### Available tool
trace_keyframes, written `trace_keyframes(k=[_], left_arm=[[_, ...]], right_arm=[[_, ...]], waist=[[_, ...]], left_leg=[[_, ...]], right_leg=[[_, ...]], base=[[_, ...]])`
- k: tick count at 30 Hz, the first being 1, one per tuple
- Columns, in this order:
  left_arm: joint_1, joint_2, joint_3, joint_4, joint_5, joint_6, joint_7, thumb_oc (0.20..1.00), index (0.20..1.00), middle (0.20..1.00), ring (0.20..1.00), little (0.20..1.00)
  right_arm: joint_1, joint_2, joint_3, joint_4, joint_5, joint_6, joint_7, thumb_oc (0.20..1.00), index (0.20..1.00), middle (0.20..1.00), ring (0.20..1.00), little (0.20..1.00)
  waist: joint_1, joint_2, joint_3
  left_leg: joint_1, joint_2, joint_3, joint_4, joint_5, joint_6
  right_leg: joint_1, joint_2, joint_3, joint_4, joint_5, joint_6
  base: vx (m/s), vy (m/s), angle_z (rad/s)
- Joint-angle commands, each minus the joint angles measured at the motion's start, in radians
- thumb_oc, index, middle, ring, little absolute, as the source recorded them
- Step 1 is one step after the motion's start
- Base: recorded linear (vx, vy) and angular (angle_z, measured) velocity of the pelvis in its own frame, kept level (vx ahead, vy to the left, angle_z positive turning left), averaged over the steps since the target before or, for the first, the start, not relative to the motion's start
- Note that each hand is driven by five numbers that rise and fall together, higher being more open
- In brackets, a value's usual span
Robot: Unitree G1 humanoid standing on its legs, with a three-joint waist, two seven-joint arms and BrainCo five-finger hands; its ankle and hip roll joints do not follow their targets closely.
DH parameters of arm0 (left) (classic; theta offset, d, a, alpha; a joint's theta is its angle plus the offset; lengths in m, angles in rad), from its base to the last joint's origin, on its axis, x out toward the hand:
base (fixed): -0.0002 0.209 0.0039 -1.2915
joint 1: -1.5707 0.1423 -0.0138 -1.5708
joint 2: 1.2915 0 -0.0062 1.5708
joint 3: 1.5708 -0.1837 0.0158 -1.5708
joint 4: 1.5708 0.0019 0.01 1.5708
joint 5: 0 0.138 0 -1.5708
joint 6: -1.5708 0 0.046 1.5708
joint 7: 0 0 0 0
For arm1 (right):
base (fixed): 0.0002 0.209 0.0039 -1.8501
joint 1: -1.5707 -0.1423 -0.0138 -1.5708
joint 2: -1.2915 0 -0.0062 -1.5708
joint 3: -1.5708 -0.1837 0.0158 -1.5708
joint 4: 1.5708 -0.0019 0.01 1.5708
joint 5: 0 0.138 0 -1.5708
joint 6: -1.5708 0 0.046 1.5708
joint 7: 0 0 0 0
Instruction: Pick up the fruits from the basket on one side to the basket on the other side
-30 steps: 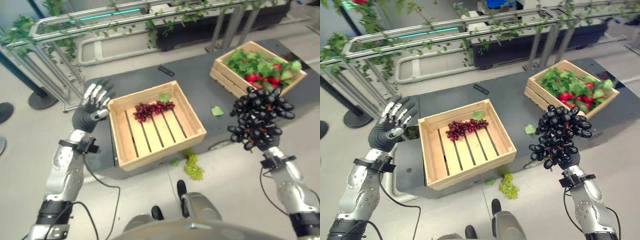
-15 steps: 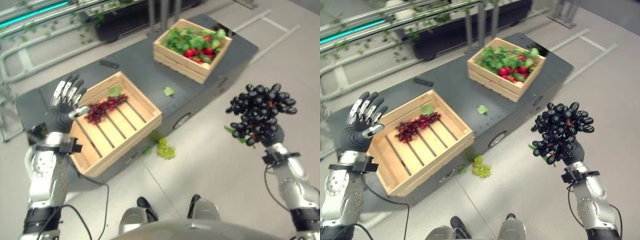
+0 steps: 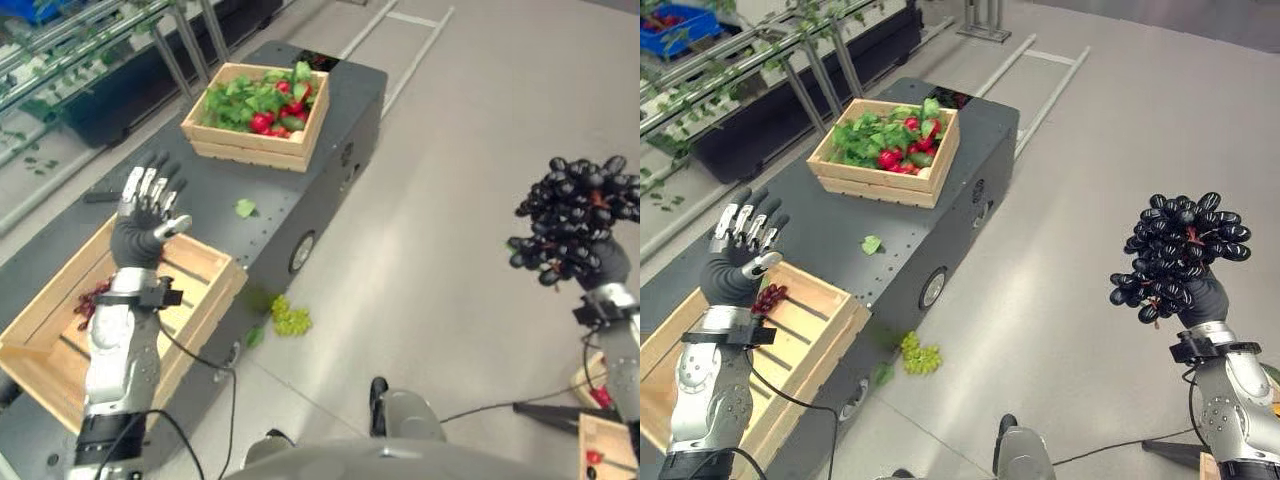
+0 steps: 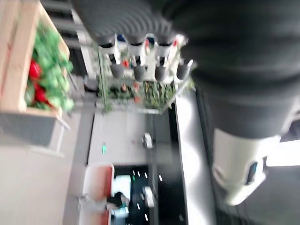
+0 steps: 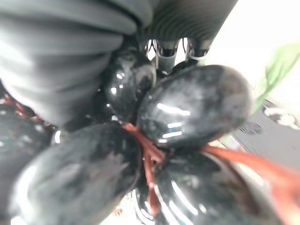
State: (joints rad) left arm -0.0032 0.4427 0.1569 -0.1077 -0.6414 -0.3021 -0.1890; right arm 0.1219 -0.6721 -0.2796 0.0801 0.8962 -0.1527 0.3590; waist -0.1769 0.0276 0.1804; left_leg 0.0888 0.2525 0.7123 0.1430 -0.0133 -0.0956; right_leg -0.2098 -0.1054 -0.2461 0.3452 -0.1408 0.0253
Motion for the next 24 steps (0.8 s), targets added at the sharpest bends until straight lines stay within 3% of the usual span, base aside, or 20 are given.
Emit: trace_keyframes(k=[1, 3, 4, 5, 6, 7, 8, 9, 10, 11, 12, 13, 15, 16, 17, 20, 24], left_arm=[[-0.031, 0.018, 0.005, -0.048, 0.03, -0.067, 0.023, 1.0, 1.0, 1.0, 1.0, 1.0], [-0.038, 0.019, 0.001, -0.039, 0.035, -0.07, 0.03, 1.0, 1.0, 1.0, 1.0, 1.0], [-0.041, 0.019, 0.002, -0.035, 0.036, -0.073, 0.04, 1.0, 1.0, 1.0, 1.0, 1.0], [-0.038, 0.016, 0.001, -0.035, 0.037, -0.073, 0.048, 1.0, 1.0, 1.0, 1.0, 1.0], [-0.038, 0.016, 0.001, -0.035, 0.037, -0.073, 0.049, 1.0, 1.0, 1.0, 1.0, 1.0], [-0.027, 0.005, 0.002, -0.037, 0.06, -0.078, 0.082, 1.0, 1.0, 1.0, 1.0, 1.0], [-0.027, 0.005, 0.002, -0.038, 0.062, -0.078, 0.084, 1.0, 1.0, 1.0, 1.0, 1.0], [-0.023, -0.001, 0.011, -0.031, 0.063, -0.076, 0.088, 1.0, 1.0, 1.0, 1.0, 1.0], [-0.023, -0.001, 0.011, -0.031, 0.063, -0.076, 0.088, 1.0, 1.0, 1.0, 1.0, 1.0], [-0.011, 0.01, 0.015, -0.033, 0.066, -0.077, 0.08, 1.0, 1.0, 1.0, 1.0, 1.0], [-0.012, 0.016, 0.013, -0.029, 0.075, -0.081, 0.088, 1.0, 1.0, 1.0, 1.0, 1.0], [-0.013, 0.016, 0.012, -0.028, 0.076, -0.082, 0.089, 1.0, 1.0, 1.0, 1.0, 1.0], [-0.006, 0.02, 0.013, -0.032, 0.087, -0.086, 0.101, 1.0, 1.0, 1.0, 1.0, 1.0], [-0.002, 0.02, 0.021, -0.026, 0.096, -0.09, 0.11, 1.0, 1.0, 1.0, 1.0, 1.0], [-0.001, 0.02, 0.021, -0.026, 0.096, -0.09, 0.111, 1.0, 1.0, 1.0, 1.0, 1.0], [0.007, 0.017, 0.035, -0.023, 0.09, -0.098, 0.105, 1.0, 1.0, 1.0, 1.0, 1.0], [0.022, 0.027, 0.049, -0.036, 0.098, -0.102, 0.096, 1.0, 1.0, 1.0, 1.0, 1.0]], right_arm=[[-0.081, -0.025, -0.069, -0.086, 0.062, -0.113, -0.023, 0.2, 0.2, 0.2, 0.2, 0.2], [-0.079, -0.029, -0.064, -0.098, 0.065, -0.112, -0.02, 0.2, 0.2, 0.2, 0.2, 0.2], [-0.082, -0.031, -0.061, -0.105, 0.064, -0.115, -0.023, 0.2, 0.2, 0.2, 0.2, 0.2], [-0.084, -0.034, -0.053, -0.102, 0.06, -0.116, -0.028, 0.2, 0.2, 0.2, 0.2, 0.2], [-0.085, -0.033, -0.053, -0.102, 0.06, -0.116, -0.028, 0.2, 0.2, 0.2, 0.2, 0.2], [-0.104, -0.034, -0.019, -0.097, 0.038, -0.114, -0.045, 0.2, 0.2, 0.2, 0.2, 0.2], [-0.105, -0.034, -0.018, -0.097, 0.037, -0.114, -0.046, 0.2, 0.2, 0.2, 0.2, 0.2], [-0.103, -0.023, -0.005, -0.093, 0.032, -0.11, -0.044, 0.2, 0.2, 0.2, 0.2, 0.2], [-0.103, -0.023, -0.005, -0.093, 0.032, -0.11, -0.044, 0.2, 0.2, 0.2, 0.2, 0.2], [-0.095, -0.022, -0.012, -0.086, 0.033, -0.114, -0.041, 0.2, 0.2, 0.2, 0.2, 0.2], [-0.097, -0.023, -0.005, -0.08, 0.021, -0.12, -0.051, 0.2, 0.2, 0.2, 0.2, 0.2], [-0.098, -0.022, -0.005, -0.08, 0.021, -0.12, -0.052, 0.2, 0.2, 0.2, 0.2, 0.2], [-0.12, -0.025, 0.029, -0.075, 0.005, -0.126, -0.053, 0.2, 0.2, 0.2, 0.2, 0.2], [-0.127, -0.011, 0.043, -0.068, 0.0, -0.124, -0.063, 0.2, 0.2, 0.2, 0.2, 0.2], [-0.128, -0.011, 0.044, -0.068, 0.0, -0.124, -0.064, 0.2, 0.2, 0.2, 0.2, 0.2], [-0.142, 0.021, 0.065, -0.073, -0.021, -0.108, -0.059, 0.2, 0.2, 0.2, 0.2, 0.2], [-0.131, 0.028, 0.059, -0.075, -0.034, -0.102, -0.056, 0.2, 0.2, 0.2, 0.2, 0.2]], waist=[[0.001, -0.059, 0.011], [0.01, -0.069, 0.022], [0.015, -0.081, 0.033], [0.024, -0.093, 0.036], [0.023, -0.092, 0.036], [0.059, -0.108, 0.037], [0.058, -0.11, 0.033], [0.07, -0.118, 0.025], [0.07, -0.118, 0.025], [0.077, -0.118, 0.022], [0.093, -0.115, 0.026], [0.093, -0.116, 0.023], [0.135, -0.113, 0.035], [0.137, -0.104, 0.034], [0.139, -0.105, 0.034], [0.129, -0.104, -0.001], [0.118, -0.096, -0.034]], left_leg=[[-0.053, 0.105, -0.042, 0.196, 0.077, -0.098], [-0.076, 0.152, -0.12, 0.323, 0.151, -0.13], [-0.094, 0.172, -0.149, 0.391, 0.184, -0.109], [-0.112, 0.158, -0.194, 0.435, 0.177, -0.096], [-0.116, 0.162, -0.197, 0.441, 0.175, -0.096], [-0.188, 0.032, -0.336, 0.461, 0.088, -0.049], [-0.192, 0.028, -0.333, 0.457, 0.09, -0.043], [-0.256, -0.019, -0.357, 0.391, 0.034, -0.008], [-0.256, -0.019, -0.357, 0.391, 0.034, -0.008], [-0.284, 0.003, -0.363, 0.296, 0.051, -0.002], [-0.325, -0.021, -0.414, 0.223, 0.082, -0.003], [-0.326, -0.023, -0.413, 0.211, 0.093, -0.002], [-0.37, -0.113, -0.6, 0.121, 0.131, -0.007], [-0.368, -0.14, -0.638, 0.09, 0.15, -0.009], [-0.366, -0.14, -0.635, 0.09, 0.148, -0.009], [-0.287, -0.188, -0.613, 0.074, 0.062, 0.021], [-0.245, -0.196, -0.556, 0.044, 0.032, 0.038]], right_leg=[[0.177, 0.028, 0.016, -0.17, -0.007, 0.04], [0.226, 0.079, 0.06, -0.202, -0.02, -0.003], [0.235, 0.101, 0.08, -0.223, 0.005, -0.032], [0.241, 0.104, 0.106, -0.229, 0.01, -0.043], [0.241, 0.106, 0.105, -0.229, 0.01, -0.043], [0.247, 0.112, 0.165, -0.235, 0.018, -0.047], [0.242, 0.108, 0.166, -0.236, 0.022, -0.045], [0.274, 0.115, 0.195, -0.244, 0.019, -0.027], [0.274, 0.115, 0.195, -0.244, 0.019, -0.027], [0.281, 0.117, 0.212, -0.231, 0.009, -0.017], [0.287, 0.123, 0.231, -0.226, 0.007, -0.012], [0.282, 0.122, 0.231, -0.227, 0.012, -0.013], [0.303, 0.14, 0.295, -0.219, 0.002, -0.005], [0.306, 0.159, 0.322, -0.209, -0.003, -0.005], [0.306, 0.158, 0.325, -0.207, -0.005, -0.004], [0.317, 0.142, 0.378, -0.199, -0.031, 0.024], [0.31, 0.12, 0.402, -0.199, -0.02, 0.05]], base=[[0.14, -0.344, -0.39], [0.11, -0.429, -0.75], [-0.02, -0.323, -0.88], [-0.06, -0.2, -0.81], [-0.01, -0.12, -0.95], [-0.01, -0.053, -0.93], [0.13, -0.106, -1.37], [0.13, -0.044, -1.09], [0.27, -0.002, -1.14], [0.21, 0.091, -0.73], [0.2, 0.086, -0.67], [0.15, 0.055, -1.04], [0.21, 0.068, -1.14], [0.17, 0.064, -0.95], [0.14, 0.07, -0.99], [0.23, 0.244, -0.95], [0.16, 0.196, -0.92]])
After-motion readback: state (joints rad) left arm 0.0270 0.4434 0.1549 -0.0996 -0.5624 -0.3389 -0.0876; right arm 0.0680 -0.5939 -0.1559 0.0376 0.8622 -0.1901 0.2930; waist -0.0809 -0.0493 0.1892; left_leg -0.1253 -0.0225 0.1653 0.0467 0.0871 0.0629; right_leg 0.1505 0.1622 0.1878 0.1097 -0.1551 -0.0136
